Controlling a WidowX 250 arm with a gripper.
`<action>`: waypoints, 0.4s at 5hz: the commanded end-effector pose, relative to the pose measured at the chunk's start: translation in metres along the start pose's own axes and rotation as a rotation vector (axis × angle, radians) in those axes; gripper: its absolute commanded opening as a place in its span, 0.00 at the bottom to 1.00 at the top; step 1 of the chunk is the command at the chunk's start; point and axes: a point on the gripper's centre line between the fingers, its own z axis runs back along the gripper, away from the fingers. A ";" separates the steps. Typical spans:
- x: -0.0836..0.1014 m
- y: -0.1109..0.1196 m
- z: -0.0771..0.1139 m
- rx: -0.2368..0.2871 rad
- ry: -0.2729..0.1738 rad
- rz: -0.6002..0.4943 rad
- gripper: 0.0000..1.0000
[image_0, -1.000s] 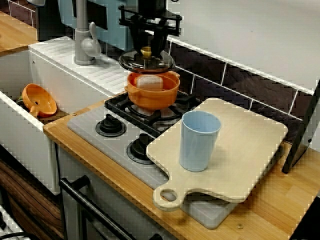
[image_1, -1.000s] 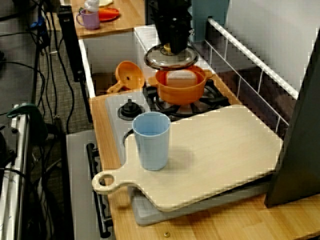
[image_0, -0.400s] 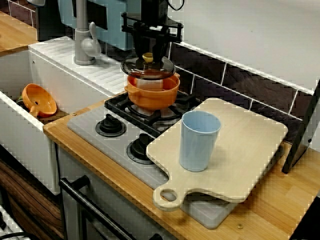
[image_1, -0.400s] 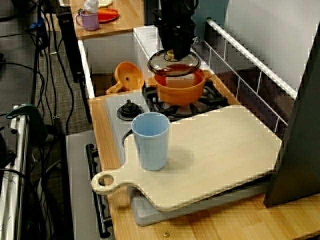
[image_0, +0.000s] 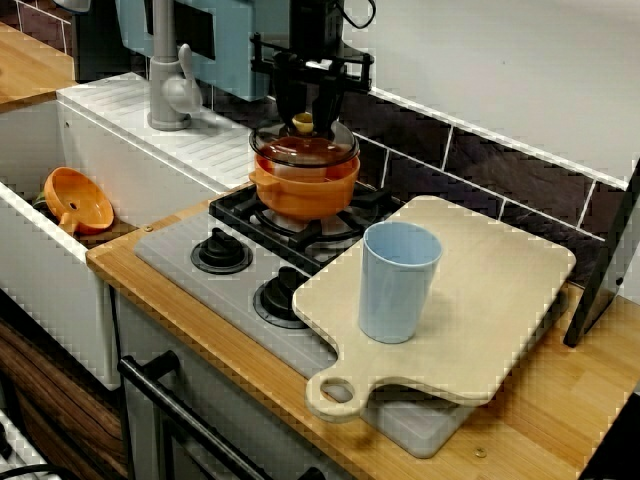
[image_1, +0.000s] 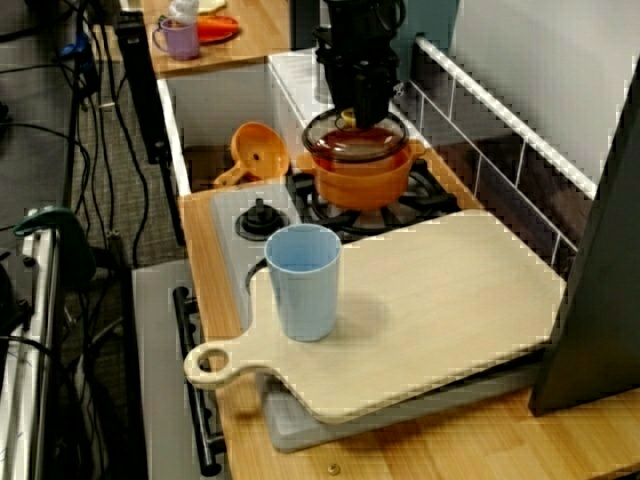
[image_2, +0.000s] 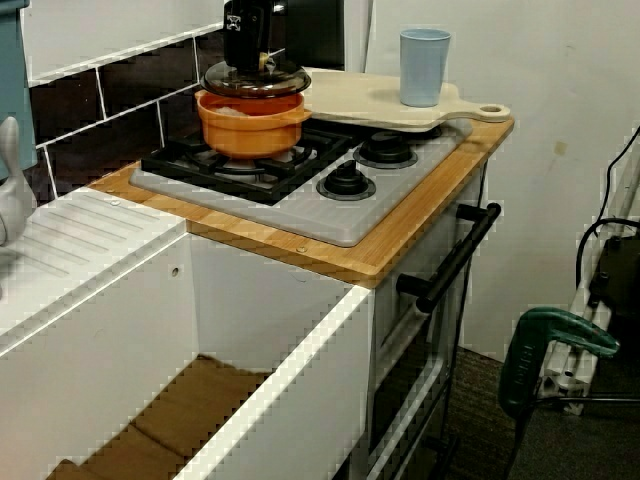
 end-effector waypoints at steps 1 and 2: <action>0.007 -0.004 0.015 -0.012 -0.059 -0.007 0.00; 0.009 -0.002 0.016 -0.013 -0.054 -0.004 0.00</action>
